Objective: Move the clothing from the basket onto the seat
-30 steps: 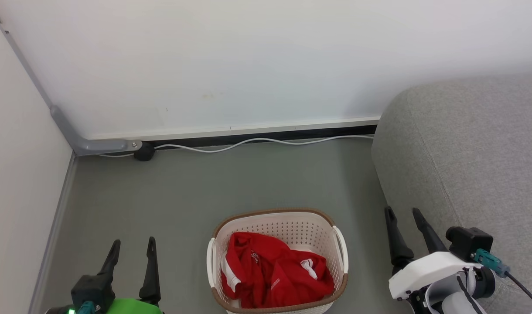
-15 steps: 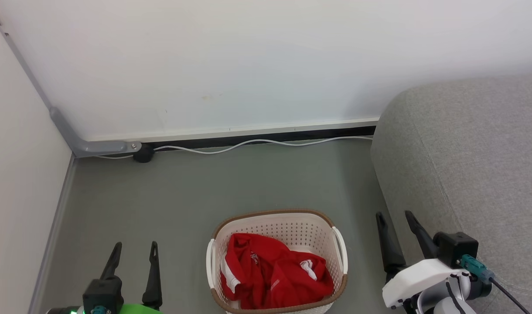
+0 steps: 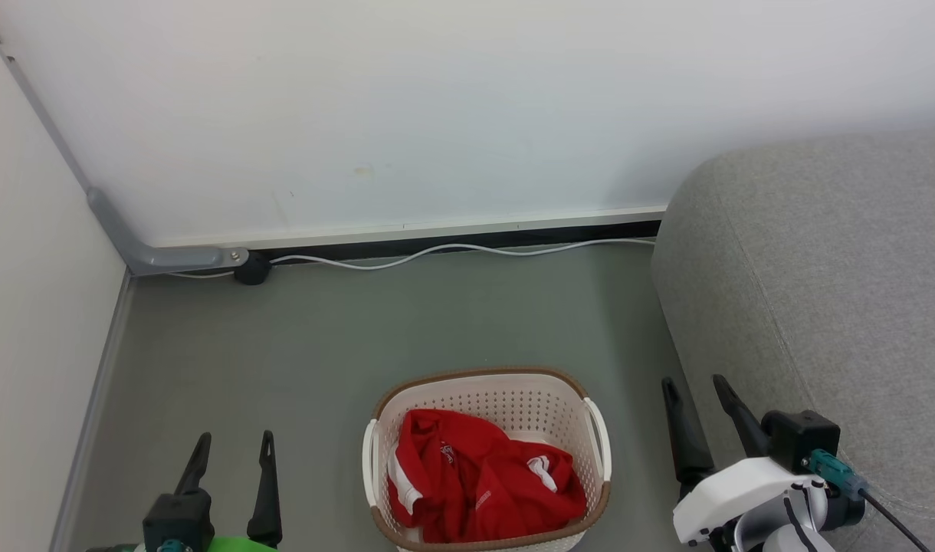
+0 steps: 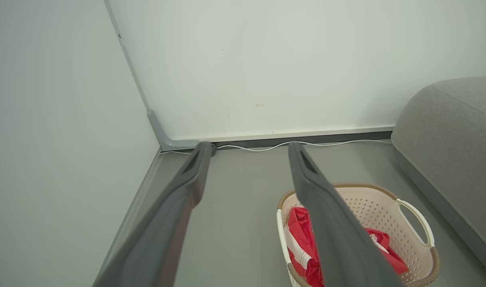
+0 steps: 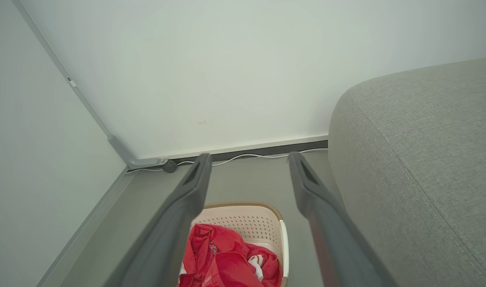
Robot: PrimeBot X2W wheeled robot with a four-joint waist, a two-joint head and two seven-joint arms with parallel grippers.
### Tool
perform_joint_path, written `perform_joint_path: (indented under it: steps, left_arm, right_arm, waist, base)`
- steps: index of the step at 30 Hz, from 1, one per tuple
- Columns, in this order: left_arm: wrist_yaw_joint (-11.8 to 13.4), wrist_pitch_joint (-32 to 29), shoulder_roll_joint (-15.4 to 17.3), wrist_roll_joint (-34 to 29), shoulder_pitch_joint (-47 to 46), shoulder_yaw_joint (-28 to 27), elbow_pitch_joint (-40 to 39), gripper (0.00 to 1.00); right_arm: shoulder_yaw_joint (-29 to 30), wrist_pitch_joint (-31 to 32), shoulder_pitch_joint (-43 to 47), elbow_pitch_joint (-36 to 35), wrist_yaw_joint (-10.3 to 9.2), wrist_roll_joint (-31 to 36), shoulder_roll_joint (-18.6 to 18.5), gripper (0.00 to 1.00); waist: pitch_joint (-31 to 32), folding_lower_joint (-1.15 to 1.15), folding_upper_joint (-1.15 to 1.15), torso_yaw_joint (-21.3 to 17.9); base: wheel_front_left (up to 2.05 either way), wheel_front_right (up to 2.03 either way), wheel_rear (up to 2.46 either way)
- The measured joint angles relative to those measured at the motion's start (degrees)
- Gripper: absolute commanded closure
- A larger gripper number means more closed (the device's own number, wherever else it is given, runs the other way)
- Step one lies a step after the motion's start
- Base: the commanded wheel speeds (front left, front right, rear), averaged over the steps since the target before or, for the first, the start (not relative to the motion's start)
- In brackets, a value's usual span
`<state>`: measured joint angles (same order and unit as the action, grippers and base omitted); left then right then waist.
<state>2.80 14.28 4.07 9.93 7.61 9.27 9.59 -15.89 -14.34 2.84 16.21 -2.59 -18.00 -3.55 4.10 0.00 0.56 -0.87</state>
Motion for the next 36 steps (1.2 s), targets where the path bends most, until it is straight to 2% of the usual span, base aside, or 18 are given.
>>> perform_joint_path:
  steps: [24, 36]
  left_arm:
    - [-0.3, 0.0, -0.1, 0.0, 0.0, -0.8, 0.5, 0.0]
    - [-0.3, 0.0, -0.1, -0.6, -0.5, -0.9, -0.7, 0.0]
  right_arm:
    - [0.5, 0.0, 0.0, 0.4, 0.32, 0.1, 0.0, 0.0]
    - [1.2, 0.0, -1.2, -1.7, 0.56, 0.4, 0.1, 0.0]
  waist:
    - [-0.7, 0.0, 0.0, 0.2]
    - [-5.1, 0.0, 0.0, -0.3]
  base:
    - [0.0, 0.0, 0.0]
    - [0.0, 0.0, 0.0]
